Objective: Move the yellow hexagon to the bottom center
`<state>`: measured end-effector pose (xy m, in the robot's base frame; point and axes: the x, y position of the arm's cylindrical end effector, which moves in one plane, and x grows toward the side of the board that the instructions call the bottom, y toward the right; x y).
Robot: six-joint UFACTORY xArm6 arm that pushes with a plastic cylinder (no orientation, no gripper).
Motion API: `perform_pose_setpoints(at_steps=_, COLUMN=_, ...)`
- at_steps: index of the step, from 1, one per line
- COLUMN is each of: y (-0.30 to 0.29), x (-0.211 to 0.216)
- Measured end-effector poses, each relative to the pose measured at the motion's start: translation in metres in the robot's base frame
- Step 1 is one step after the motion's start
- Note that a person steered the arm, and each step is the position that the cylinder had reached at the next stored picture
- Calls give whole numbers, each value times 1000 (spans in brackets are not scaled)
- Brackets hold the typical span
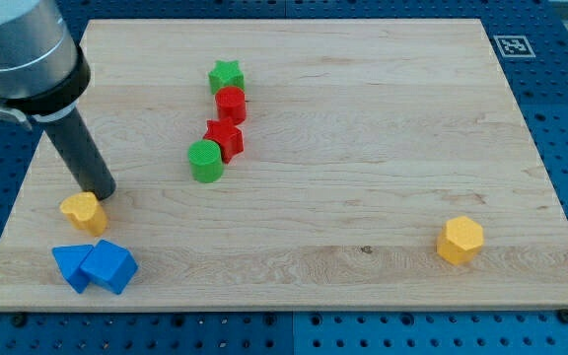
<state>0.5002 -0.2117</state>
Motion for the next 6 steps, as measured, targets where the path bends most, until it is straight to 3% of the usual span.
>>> perform_pose_setpoints(at_steps=1, y=-10, x=0)
perform_pose_setpoints(at_steps=3, y=-7, x=46)
perform_pose_setpoints(at_steps=4, y=16, x=41)
perform_pose_setpoints(at_steps=6, y=156, x=51)
